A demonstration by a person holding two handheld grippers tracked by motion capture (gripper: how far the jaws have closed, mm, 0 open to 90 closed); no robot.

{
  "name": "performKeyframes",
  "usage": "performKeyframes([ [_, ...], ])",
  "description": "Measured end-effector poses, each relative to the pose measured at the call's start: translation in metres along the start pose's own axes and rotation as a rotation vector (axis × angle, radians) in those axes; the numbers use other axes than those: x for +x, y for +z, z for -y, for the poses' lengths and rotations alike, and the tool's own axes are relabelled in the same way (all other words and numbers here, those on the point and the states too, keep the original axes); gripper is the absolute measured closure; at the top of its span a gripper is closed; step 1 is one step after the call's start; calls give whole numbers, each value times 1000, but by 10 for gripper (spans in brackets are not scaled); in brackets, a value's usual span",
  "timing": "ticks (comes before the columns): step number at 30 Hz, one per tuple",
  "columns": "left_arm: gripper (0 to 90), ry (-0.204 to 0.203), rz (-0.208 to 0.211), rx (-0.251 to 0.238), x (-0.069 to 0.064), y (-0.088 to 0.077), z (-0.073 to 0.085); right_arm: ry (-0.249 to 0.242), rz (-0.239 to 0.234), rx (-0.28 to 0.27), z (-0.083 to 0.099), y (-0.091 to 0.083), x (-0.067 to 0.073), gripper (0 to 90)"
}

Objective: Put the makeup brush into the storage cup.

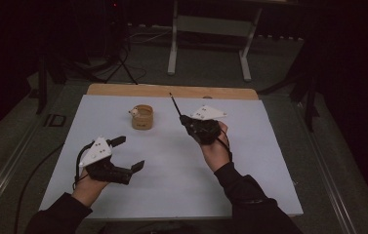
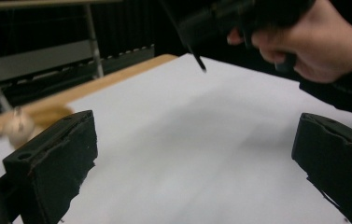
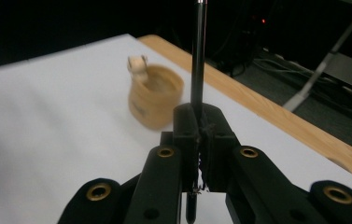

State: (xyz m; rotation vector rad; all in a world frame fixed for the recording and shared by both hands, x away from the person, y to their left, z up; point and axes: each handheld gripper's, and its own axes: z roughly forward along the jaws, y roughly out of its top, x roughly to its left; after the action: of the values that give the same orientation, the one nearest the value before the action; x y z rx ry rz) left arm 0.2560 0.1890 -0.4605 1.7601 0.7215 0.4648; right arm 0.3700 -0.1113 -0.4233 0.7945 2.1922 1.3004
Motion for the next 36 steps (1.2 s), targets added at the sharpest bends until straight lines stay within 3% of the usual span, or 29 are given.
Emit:
performKeyframes([
  [5,4,-61,-33,8,0,-7,26,58,-24,-42,-11,15,5,859],
  [10,4,-79,-91,15,2,-14,39,82,-37,-71,-26,31,10,860],
  [14,4,-117,-106,19,3,-18,46,98,-21,-106,-37,45,13,859],
  [18,3,-106,-119,13,3,-21,50,119,-20,-157,-48,58,15,860],
  [26,4,-144,-98,-4,3,-24,53,162,-23,-217,-64,82,19,860],
  [29,5,-132,-96,22,2,-20,56,177,-18,-220,-67,93,17,860],
  [33,5,-138,-84,13,1,-20,56,191,5,-213,-68,110,16,859],
  [36,5,-152,-82,0,3,-22,56,243,-11,-203,-66,123,12,860],
])
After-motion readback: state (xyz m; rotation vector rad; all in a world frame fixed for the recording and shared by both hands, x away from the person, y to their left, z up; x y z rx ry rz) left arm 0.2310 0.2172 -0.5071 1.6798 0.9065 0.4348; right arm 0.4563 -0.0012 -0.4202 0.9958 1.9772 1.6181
